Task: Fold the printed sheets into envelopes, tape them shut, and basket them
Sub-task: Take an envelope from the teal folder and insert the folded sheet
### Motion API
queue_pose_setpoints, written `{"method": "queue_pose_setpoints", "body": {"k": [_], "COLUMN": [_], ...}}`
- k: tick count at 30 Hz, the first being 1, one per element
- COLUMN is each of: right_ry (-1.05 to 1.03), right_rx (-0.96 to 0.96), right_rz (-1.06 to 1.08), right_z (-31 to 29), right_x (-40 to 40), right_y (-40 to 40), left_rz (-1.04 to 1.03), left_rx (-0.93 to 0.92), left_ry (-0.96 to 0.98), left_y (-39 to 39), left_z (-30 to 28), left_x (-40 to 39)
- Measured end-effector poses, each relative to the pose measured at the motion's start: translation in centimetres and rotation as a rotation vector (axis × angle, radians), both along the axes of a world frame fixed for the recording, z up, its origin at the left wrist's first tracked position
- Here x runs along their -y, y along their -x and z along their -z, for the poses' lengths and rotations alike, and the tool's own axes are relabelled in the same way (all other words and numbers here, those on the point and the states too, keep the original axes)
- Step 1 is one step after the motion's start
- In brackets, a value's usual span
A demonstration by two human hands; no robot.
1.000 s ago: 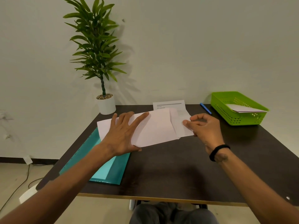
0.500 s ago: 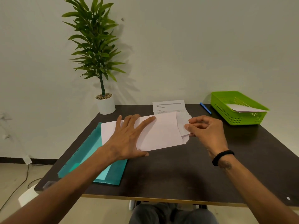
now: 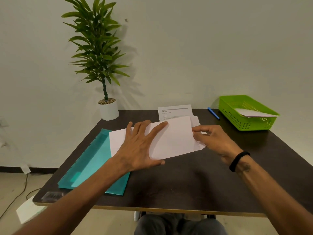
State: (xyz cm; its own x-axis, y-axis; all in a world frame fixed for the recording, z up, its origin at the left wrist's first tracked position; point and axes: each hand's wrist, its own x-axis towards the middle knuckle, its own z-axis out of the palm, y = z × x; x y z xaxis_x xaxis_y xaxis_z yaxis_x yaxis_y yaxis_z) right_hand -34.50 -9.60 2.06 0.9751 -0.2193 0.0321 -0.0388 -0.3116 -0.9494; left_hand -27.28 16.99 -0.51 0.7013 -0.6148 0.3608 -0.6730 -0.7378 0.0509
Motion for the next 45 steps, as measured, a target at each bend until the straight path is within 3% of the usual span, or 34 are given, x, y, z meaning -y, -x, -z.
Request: {"method": "queue_pose_setpoints", "body": {"k": [6, 14, 19, 23, 26, 32, 41, 45], "right_ry": [-0.299, -0.304, -0.429, -0.5, -0.504, -0.374, -0.367, -0.294], "right_rx": [-0.131, -0.208, -0.01, 0.058, 0.046, -0.027, -0.035, -0.001], "right_rz": [-0.123, -0.292, -0.122, 0.071, 0.128, 0.044, -0.09, -0.091], "right_z": [1.1, 2.0, 4.3, 6.1, 6.9, 8.3, 9.1, 9.9], "right_x": [1.6, 3.3, 3.6, 2.9, 3.0, 3.8, 6.1, 6.3], "right_y": [-1.4, -2.1, -2.0, -3.1, -4.3, -7.3, -11.8, -12.4], "left_rz": [-0.03, -0.063, -0.206, -0.129, -0.074, -0.267, -0.048, 0.001], "left_rx": [-0.018, -0.037, -0.13, -0.327, -0.581, -0.964, -0.845, -0.769], "left_ry": [0.004, -0.038, 0.001, 0.081, 0.236, 0.842, 1.054, 0.992], "left_y": [0.1, 0.2, 0.7, 2.2, 2.8, -3.3, -9.3, -10.0], "left_z": [0.1, 0.6, 0.9, 1.5, 1.1, 4.3, 7.4, 8.6], "left_x": [1.0, 2.5, 4.0, 5.8, 7.7, 9.8, 13.8, 13.9]}}
